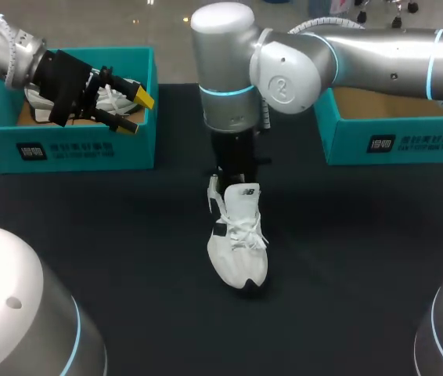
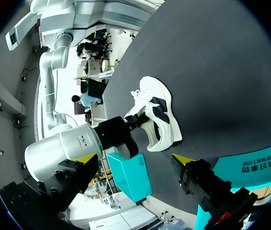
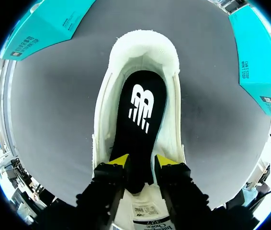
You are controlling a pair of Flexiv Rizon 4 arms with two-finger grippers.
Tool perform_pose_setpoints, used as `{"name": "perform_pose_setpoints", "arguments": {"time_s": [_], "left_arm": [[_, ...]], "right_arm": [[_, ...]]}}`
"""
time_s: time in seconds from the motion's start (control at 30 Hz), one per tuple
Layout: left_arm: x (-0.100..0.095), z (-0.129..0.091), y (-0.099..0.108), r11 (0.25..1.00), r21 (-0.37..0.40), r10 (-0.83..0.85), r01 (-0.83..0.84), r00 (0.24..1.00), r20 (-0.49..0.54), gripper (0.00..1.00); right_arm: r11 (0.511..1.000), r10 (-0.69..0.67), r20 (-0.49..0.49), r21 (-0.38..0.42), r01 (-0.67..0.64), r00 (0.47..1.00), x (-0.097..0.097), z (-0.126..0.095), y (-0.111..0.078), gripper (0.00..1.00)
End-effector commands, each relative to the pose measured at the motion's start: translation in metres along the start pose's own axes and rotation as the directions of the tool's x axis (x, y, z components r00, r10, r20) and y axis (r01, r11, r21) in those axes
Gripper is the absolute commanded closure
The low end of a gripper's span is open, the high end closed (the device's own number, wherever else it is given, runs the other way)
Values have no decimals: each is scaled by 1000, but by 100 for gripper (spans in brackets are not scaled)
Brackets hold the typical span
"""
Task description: Take the shoe out of the shoebox, open the shoe tongue, remove and reinsert the insole, then place the shoe into the shoebox
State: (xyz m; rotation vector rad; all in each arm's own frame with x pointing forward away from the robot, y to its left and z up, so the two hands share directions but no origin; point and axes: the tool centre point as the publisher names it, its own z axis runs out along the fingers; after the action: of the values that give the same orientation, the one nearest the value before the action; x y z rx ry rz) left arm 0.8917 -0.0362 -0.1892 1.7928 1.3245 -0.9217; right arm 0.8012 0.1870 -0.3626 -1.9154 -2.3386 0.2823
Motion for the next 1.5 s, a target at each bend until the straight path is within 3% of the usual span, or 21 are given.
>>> {"name": "perform_pose_setpoints", "arguments": {"time_s": [0.03, 0.57, 1.27, 1.5], "left_arm": [[-1, 0, -1, 1000, 0, 0, 0, 1000, -4, 0], [-1, 0, -1, 1000, 0, 0, 0, 1000, -4, 0], [-1, 0, -1, 1000, 0, 0, 0, 1000, -4, 0], [-1, 0, -1, 1000, 0, 0, 0, 1000, -4, 0]], "right_arm": [[1000, 2, 1, -3, -2, 1000, 2, 1, 1, 0], [1000, 2, -3, 11, -2, 1000, 3, 6, 1, 0], [999, 32, 51, -11, -32, 998, -2, -32, -14, 0], [999, 47, 60, -8, -46, 997, -1, -43, -29, 0]]}}
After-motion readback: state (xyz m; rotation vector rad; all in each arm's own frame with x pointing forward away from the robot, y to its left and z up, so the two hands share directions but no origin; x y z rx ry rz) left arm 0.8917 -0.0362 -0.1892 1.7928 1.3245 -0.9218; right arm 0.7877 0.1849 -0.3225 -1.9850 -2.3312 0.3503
